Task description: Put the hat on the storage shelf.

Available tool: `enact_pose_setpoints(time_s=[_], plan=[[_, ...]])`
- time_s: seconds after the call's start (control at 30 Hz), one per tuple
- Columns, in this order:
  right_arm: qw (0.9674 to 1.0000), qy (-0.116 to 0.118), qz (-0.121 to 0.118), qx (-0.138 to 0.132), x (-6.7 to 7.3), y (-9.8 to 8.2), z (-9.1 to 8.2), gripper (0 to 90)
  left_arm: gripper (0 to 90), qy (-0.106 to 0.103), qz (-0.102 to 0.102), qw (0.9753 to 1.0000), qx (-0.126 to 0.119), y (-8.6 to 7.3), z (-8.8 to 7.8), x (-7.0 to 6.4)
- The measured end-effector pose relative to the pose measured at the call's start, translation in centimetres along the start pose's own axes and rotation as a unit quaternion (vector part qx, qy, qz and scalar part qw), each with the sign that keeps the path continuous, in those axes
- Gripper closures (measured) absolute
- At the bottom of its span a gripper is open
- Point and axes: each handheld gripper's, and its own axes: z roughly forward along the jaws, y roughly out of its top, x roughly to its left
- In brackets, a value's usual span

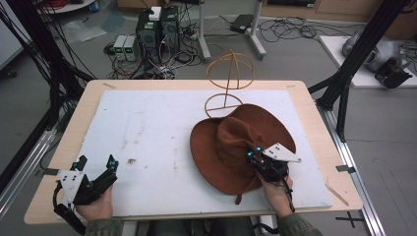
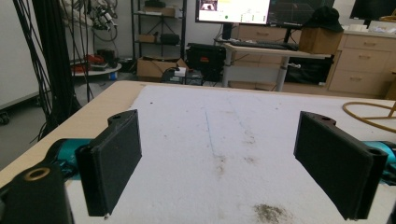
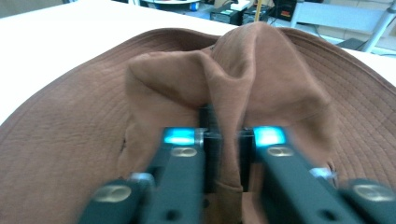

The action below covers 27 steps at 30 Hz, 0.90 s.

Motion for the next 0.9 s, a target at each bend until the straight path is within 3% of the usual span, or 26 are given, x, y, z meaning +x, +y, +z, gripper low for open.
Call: enact_pose_setpoints(time_s=[0.07,0.17,0.37,0.57,0.77,0.9], plan=[[0.9998,-0.007,-0.016,-0.007,0.1,0.0,-0.2,88.9,15.3,-0.001,0.000,1.0000,0.000,0.0,0.1,-0.1],[0.9997,-0.006,-0.019,-0.014,0.1,0.0,-0.5,89.1,15.3,-0.002,0.000,1.0000,0.000,0.0,0.1,-0.1],[0.9998,0.001,-0.002,-0.020,0.0,-0.1,-0.7,89.1,15.3,-0.003,0.000,1.0000,-0.002,0.1,0.1,-0.1],[0.9989,-0.009,0.008,-0.045,-0.1,-0.2,-1.1,89.1,15.3,0.000,-0.005,1.0000,-0.003,0.1,0.0,0.1],[0.9953,-0.033,0.010,-0.090,0.2,0.1,-2.5,89.0,15.3,0.003,-0.010,0.9999,-0.005,0.1,0.0,0.3],[0.9932,-0.049,0.007,-0.106,0.3,0.3,-3.0,89.0,15.3,0.004,-0.014,0.9999,-0.006,0.1,-0.1,0.4]])
